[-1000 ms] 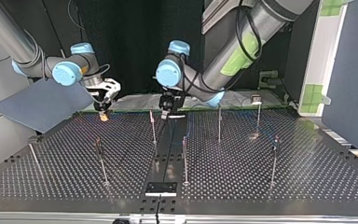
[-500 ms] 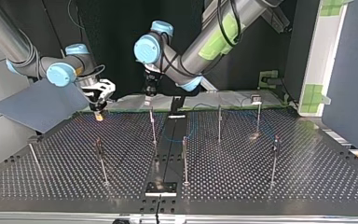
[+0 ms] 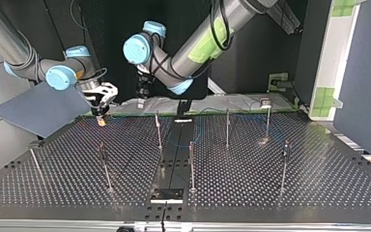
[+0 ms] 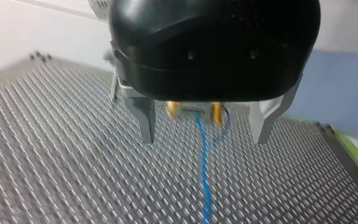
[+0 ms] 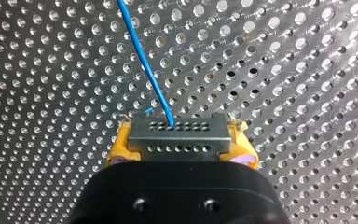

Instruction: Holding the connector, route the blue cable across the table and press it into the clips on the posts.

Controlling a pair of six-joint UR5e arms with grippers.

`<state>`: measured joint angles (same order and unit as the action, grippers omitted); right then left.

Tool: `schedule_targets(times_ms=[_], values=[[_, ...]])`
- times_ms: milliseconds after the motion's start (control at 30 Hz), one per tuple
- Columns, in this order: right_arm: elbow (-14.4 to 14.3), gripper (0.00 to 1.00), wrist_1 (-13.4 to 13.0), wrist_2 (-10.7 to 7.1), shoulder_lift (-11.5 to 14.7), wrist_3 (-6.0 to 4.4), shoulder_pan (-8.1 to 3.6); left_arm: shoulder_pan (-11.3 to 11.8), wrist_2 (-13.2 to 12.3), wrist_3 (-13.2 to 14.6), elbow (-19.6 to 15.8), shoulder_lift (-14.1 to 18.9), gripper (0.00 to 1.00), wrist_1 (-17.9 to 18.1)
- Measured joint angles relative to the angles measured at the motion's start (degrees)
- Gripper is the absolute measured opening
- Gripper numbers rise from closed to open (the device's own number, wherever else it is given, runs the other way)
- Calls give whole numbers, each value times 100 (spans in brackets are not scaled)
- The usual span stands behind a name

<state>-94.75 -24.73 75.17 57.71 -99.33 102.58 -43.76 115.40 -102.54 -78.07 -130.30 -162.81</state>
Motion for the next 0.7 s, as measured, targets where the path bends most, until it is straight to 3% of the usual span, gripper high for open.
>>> schedule_targets(times_ms=[167, 400, 700], values=[[1, 0, 0, -3, 0, 0, -4, 21, 72, -54, 285, -283, 100, -227], [4, 0, -6, -2, 1, 0, -5, 18, 86, -120, 710, -565, 100, -282], [16, 0, -6, -17, 0, -1, -12, 104, 89, -220, 1217, -679, 100, -206]])
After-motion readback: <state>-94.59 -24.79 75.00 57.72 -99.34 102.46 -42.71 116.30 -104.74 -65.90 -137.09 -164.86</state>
